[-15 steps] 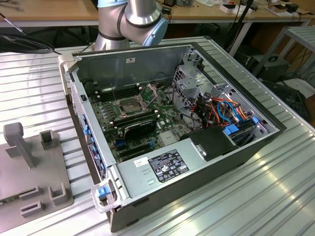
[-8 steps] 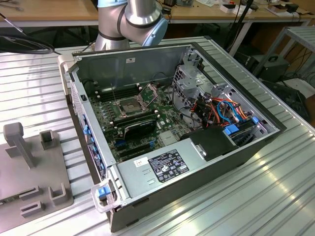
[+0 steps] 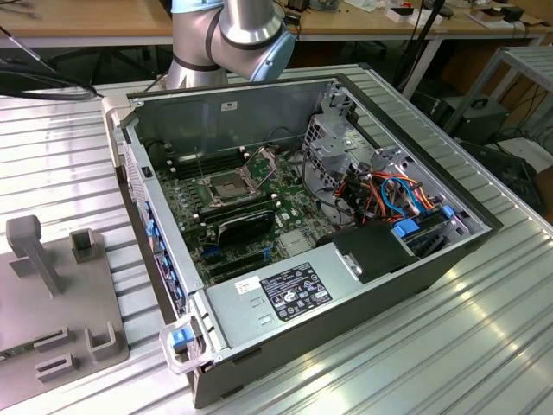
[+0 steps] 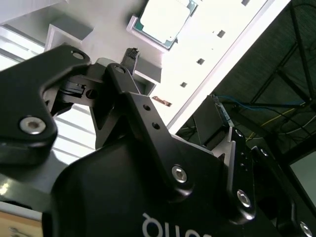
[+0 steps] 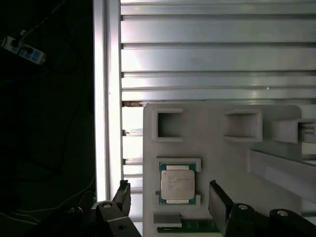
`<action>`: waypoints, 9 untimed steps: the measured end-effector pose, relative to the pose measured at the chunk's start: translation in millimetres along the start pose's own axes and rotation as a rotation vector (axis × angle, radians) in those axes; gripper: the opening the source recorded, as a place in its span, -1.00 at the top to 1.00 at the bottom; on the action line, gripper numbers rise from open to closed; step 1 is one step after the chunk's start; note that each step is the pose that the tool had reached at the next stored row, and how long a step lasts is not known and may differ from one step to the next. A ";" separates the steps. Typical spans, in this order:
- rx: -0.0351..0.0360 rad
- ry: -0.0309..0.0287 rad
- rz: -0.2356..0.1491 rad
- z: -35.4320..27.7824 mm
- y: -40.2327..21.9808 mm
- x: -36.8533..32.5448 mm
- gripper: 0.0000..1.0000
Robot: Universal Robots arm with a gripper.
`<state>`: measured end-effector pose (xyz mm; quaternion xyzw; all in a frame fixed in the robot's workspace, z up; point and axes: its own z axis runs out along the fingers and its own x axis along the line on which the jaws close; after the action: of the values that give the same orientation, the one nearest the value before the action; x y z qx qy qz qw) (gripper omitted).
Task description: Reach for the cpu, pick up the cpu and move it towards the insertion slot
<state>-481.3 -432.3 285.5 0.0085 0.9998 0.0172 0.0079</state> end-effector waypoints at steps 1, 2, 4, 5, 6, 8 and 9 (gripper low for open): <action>0.0001 0.0001 0.000 1.6 -0.4 0.0 -0.47; 0.0002 0.0003 0.000 3.5 -1.5 0.1 -0.47; 0.0001 0.0000 0.003 7.8 -3.7 0.1 -0.47; 0.0002 0.0000 0.004 9.7 -4.3 -0.1 -0.47; 0.0002 -0.0001 0.006 12.6 -4.6 -0.3 -0.47; 0.0003 -0.0003 0.013 17.4 -5.3 -1.1 -0.47; 0.0004 -0.0005 0.017 19.3 -5.6 -1.2 -0.47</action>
<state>-479.9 -437.2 266.1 0.0170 0.9997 0.0171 0.0080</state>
